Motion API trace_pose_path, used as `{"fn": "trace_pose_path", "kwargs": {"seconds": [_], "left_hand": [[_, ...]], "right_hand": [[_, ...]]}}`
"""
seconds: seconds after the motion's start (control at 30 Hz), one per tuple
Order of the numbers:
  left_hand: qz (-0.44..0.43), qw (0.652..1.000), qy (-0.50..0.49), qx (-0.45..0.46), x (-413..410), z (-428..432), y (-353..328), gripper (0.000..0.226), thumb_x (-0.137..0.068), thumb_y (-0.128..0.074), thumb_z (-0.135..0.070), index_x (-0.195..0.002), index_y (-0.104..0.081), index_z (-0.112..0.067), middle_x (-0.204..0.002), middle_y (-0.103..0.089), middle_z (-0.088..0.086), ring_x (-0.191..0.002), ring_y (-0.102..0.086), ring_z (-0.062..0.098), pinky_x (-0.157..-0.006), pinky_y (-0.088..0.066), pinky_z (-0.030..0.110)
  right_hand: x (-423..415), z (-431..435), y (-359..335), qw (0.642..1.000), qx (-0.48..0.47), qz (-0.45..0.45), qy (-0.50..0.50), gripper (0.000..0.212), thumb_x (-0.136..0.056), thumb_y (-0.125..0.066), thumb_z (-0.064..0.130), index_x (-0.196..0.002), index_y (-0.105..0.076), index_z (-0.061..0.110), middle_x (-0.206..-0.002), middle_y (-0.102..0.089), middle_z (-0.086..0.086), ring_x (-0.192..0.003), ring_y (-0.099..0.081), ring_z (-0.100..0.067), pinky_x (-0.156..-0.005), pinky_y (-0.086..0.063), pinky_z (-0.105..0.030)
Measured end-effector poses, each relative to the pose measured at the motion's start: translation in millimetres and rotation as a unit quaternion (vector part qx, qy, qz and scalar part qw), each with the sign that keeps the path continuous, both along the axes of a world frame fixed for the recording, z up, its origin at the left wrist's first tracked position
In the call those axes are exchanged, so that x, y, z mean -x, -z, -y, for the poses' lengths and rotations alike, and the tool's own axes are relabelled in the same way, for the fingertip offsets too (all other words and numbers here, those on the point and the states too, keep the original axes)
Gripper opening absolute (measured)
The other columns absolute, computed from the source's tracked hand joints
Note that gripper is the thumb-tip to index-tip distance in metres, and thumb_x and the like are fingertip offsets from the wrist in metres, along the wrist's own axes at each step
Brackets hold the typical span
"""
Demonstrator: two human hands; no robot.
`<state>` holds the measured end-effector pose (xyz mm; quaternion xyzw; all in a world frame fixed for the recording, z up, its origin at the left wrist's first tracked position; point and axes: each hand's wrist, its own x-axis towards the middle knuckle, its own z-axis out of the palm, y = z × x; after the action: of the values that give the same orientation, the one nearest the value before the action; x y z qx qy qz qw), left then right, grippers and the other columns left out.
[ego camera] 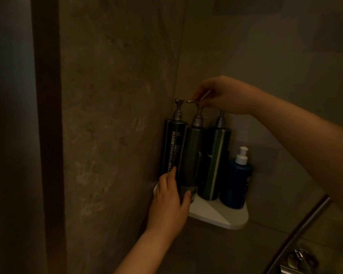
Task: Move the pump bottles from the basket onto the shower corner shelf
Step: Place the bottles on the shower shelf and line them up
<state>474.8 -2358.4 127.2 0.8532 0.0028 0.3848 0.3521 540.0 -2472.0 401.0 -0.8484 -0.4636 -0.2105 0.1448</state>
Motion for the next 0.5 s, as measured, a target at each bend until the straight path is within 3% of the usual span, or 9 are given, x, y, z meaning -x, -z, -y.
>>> {"fn": "trace_pose_path", "kwargs": {"seconds": [0.1,0.23,0.37,0.5], "left_hand": [[0.008,0.999,0.02,0.024,5,2,-3,0.067,-0.088,-0.034,-0.06,-0.141,0.004,-0.047,-0.139,-0.01,-0.029,-0.124,-0.018,-0.005,-0.103,-0.018,0.019],[-0.003,0.995,0.058,0.077,8,4,-8,0.072,-0.079,-0.03,-0.071,-0.141,0.0,-0.049,-0.142,-0.013,-0.028,-0.125,-0.024,-0.004,-0.101,-0.025,0.018],[-0.022,0.983,0.105,0.147,7,5,-9,0.072,-0.086,-0.044,-0.059,-0.143,-0.003,-0.048,-0.144,-0.014,-0.027,-0.122,-0.022,-0.008,-0.097,-0.021,0.012],[-0.027,0.969,0.142,0.201,4,4,-10,0.069,-0.091,-0.052,-0.042,-0.145,-0.008,-0.044,-0.138,-0.024,-0.023,-0.122,-0.027,-0.008,-0.096,-0.023,0.011]], "right_hand": [[3,6,0,0.999,-0.013,-0.036,-0.037,0.02,-0.086,-0.06,0.002,-0.1,-0.066,0.014,-0.097,-0.07,0.0,-0.09,-0.066,-0.007,-0.08,-0.049,-0.016],[7,11,3,0.996,-0.033,-0.054,-0.067,0.021,-0.086,-0.058,-0.005,-0.103,-0.067,0.004,-0.104,-0.071,-0.007,-0.096,-0.066,-0.009,-0.084,-0.049,-0.014],[11,18,4,0.993,-0.039,-0.059,-0.094,0.023,-0.086,-0.06,-0.004,-0.099,-0.069,0.012,-0.105,-0.071,-0.004,-0.099,-0.066,-0.008,-0.091,-0.049,-0.017],[14,23,6,0.987,-0.069,-0.08,-0.118,0.021,-0.085,-0.061,-0.005,-0.1,-0.068,0.009,-0.107,-0.069,-0.006,-0.1,-0.065,-0.005,-0.087,-0.047,-0.011]]}}
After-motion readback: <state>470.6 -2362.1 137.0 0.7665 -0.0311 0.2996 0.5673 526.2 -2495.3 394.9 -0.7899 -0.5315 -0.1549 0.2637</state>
